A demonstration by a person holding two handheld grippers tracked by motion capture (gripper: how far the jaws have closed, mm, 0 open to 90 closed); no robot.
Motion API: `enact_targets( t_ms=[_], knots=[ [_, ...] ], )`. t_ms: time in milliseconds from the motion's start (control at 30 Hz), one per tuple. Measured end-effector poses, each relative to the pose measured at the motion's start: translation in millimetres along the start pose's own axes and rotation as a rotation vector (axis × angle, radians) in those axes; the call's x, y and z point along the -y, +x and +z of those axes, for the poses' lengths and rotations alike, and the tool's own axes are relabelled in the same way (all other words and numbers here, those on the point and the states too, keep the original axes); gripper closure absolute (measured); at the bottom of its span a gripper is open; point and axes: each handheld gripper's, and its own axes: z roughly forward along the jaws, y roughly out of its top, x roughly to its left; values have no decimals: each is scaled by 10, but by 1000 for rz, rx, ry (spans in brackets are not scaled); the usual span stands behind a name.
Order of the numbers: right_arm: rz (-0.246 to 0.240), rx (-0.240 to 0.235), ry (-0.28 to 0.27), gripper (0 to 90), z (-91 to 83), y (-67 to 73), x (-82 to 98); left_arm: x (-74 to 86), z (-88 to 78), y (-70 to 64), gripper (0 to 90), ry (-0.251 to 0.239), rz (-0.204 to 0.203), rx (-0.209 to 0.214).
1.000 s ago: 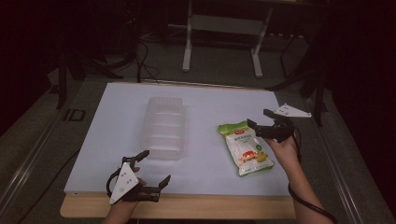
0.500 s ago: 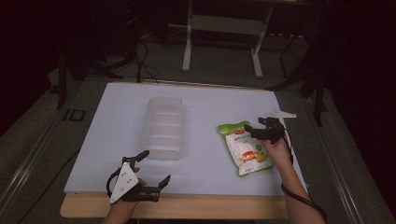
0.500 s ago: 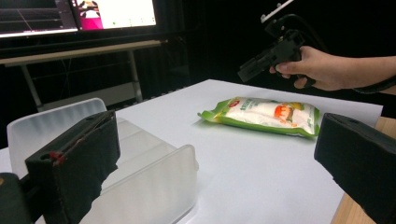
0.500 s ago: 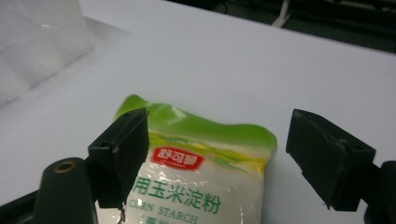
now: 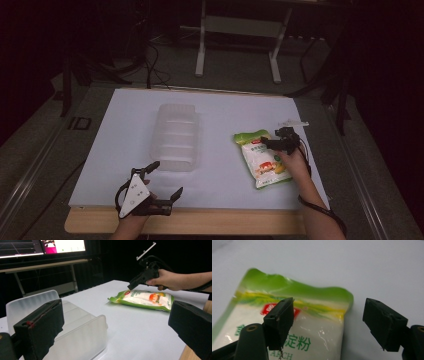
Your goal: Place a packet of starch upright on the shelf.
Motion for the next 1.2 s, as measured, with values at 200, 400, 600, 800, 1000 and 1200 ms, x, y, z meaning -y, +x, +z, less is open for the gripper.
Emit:
enact_targets(
  t_ms=[200, 400, 600, 800, 1000, 1200],
  knots=[
    [66, -38, 20, 245, 86, -38, 94, 4, 7, 3, 3, 7, -7, 1],
    [107, -93, 58, 281, 133, -57, 121, 4, 17, -16, 3, 11, 1, 8],
    [127, -174, 84, 444, 142, -64, 120, 9, 30, -18, 3, 18, 1, 10],
    [101, -176, 92, 567, 133, -37, 109, 9, 41, -21, 3, 19, 5, 12],
    [16, -161, 111, 789, 79, 44, 67, 9, 60, -31, 3, 25, 12, 17],
    [-15, -143, 92, 842, -6, 119, 9, 8, 56, -22, 3, 27, 15, 14]
  ],
)
